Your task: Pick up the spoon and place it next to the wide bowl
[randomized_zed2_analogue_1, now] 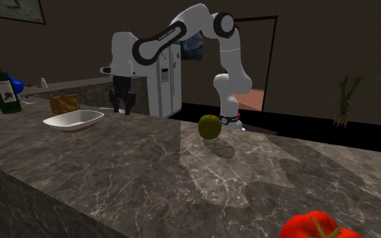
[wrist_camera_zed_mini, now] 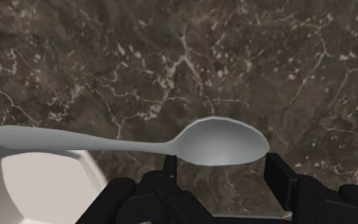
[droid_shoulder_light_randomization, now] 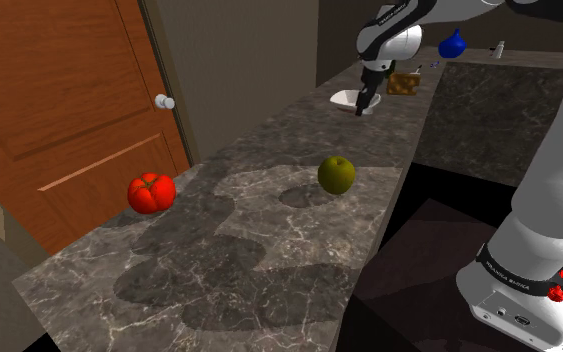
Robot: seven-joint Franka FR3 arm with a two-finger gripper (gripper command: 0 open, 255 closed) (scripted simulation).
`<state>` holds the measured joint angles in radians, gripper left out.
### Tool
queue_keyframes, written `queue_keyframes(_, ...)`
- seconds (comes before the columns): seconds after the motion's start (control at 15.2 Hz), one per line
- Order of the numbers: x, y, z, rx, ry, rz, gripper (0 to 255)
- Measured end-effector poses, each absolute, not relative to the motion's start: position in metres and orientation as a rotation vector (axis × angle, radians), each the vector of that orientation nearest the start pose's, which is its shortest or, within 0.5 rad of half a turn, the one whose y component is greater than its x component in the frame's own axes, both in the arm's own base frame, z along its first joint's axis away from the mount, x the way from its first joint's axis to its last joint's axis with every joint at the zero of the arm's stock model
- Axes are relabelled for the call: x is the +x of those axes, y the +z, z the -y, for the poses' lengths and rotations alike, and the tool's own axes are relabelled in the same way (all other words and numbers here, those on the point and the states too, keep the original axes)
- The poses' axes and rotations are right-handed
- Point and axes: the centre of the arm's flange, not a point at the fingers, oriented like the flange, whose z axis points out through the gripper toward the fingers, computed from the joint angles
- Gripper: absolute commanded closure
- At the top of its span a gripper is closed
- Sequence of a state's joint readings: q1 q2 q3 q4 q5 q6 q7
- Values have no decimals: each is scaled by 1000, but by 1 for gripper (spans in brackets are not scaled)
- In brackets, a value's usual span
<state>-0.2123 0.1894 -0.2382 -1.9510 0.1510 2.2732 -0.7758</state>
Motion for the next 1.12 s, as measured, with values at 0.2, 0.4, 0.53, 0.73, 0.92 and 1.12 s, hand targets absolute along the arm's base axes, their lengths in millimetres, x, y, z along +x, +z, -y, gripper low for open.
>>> queue_keyframes(0.2, 552, 384, 256, -3125, -250, 382, 255)
queue_keyframes(0.4, 552, 369, 257, -3126, -252, 381, 255)
queue_keyframes(0.53, 552, 357, 256, -3126, -251, 380, 255)
queue_keyframes(0.73, 554, 350, 256, -3126, -262, 386, 255)
queue_keyframes(0.92, 554, 350, 255, -3127, -266, 386, 255)
queue_keyframes(1.12, 554, 350, 255, -3126, -267, 387, 0)
